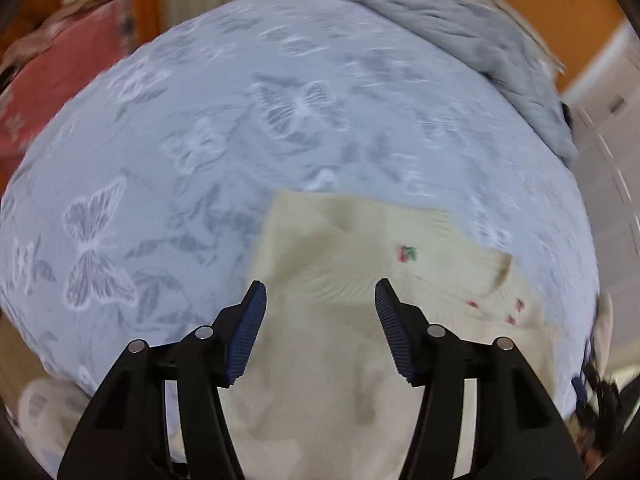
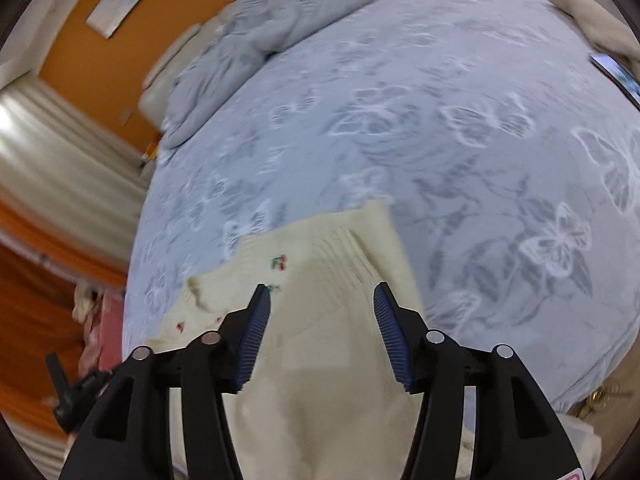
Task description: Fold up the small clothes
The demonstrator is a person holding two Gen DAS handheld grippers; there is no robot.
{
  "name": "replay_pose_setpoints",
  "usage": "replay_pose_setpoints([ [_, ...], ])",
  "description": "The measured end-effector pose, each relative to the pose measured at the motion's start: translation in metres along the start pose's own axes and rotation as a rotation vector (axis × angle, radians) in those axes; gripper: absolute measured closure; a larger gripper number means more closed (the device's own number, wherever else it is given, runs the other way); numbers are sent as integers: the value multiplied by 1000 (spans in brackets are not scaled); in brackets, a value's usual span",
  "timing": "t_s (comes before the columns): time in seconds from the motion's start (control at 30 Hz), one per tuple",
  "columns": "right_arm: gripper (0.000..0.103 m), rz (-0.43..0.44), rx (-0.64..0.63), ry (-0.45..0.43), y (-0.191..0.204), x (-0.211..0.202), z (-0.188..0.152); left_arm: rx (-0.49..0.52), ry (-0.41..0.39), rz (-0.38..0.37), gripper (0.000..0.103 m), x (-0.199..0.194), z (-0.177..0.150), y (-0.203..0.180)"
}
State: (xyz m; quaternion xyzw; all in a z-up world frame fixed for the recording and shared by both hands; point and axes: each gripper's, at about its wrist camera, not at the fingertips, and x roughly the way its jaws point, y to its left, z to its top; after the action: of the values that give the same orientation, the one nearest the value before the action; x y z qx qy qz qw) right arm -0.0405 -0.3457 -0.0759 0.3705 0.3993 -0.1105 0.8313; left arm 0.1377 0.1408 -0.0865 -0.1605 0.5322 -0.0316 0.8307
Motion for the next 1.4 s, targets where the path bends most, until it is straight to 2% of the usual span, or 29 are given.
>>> replay_pose_setpoints([
  [0.03, 36, -2, 16, -14, -5, -2, -3, -20, 6, -22, 37, 2, -1, 6],
  [0.07, 33, -5, 16, -17, -9, -3, -3, -44, 5, -42, 26, 3, -4, 12],
  [0.1, 33, -20, -5, -6, -10, 0, -6, -57, -9, -48, 22, 3, -6, 17],
  [0.33, 31, -152, -166, 85, 4, 52, -7, 55, 24, 3, 21, 33, -10, 3],
  [0.37, 31, -169, -178, 97, 4, 61, -7, 80, 49, 23, 32, 44, -10, 1],
  [0.4, 35, -183, -197, 109, 7, 72, -8, 94, 83, 49, 54, 53, -11, -2],
  [0.43, 46, -190, -218, 118, 9, 78, -9, 98, 121, 60, 61, 63, -11, -2],
  [0.47, 90, -188, -234, 127, 10, 81, -10, 90, 126, 41, 80, 64, -11, -1],
  [0.5, 94, -177, -244, 147, 12, 83, -11, 85, 125, 22, 93, 62, -10, -2],
  [0.53, 95, -155, -236, 142, 17, 78, -11, 89, 118, 16, 93, 56, -8, -4],
  [0.63, 96, -56, -237, 47, 35, 36, -5, 79, 48, -58, 93, 19, 0, -7],
  [0.73, 96, 20, -243, -49, 54, -5, 13, 70, -36, -122, 93, -21, 21, -11],
  [0.8, 96, 36, -236, -87, 61, -13, 31, 84, -72, -120, 93, -26, 40, -18],
  [0.87, 96, 9, -230, -92, 61, -2, 44, 95, -87, -87, 93, -16, 53, -23],
  [0.93, 96, -31, -180, -32, 45, 37, 52, 96, -49, -54, 93, 10, 61, -25],
  [1.0, 95, -78, -136, 57, 26, 77, 50, 92, 33, 19, 93, 52, 59, -25],
  [1.07, 94, -184, -149, 161, 10, 120, 37, 122, 101, 117, 92, 91, 46, -23],
  [1.13, 92, -192, -163, 130, 12, 117, 33, 150, 83, 141, 89, 99, 36, -21],
  [1.2, 83, -181, -148, 97, 17, 101, 35, 158, 51, 145, 86, 89, 31, -21],
  [1.27, 82, -217, -195, 16, 32, 70, 31, 172, 35, 158, 85, 71, 29, -22],
  [1.33, 80, -187, -249, -38, 53, 44, 21, 173, -42, 155, 71, 40, 20, -26],
  [1.37, 80, -154, -271, -40, 66, 38, 12, 167, -66, 136, 57, 30, 19, -26],
  [1.4, 80, -122, -286, -30, 75, 39, 7, 152, -85, 108, 47, 19, 15, -30],
])
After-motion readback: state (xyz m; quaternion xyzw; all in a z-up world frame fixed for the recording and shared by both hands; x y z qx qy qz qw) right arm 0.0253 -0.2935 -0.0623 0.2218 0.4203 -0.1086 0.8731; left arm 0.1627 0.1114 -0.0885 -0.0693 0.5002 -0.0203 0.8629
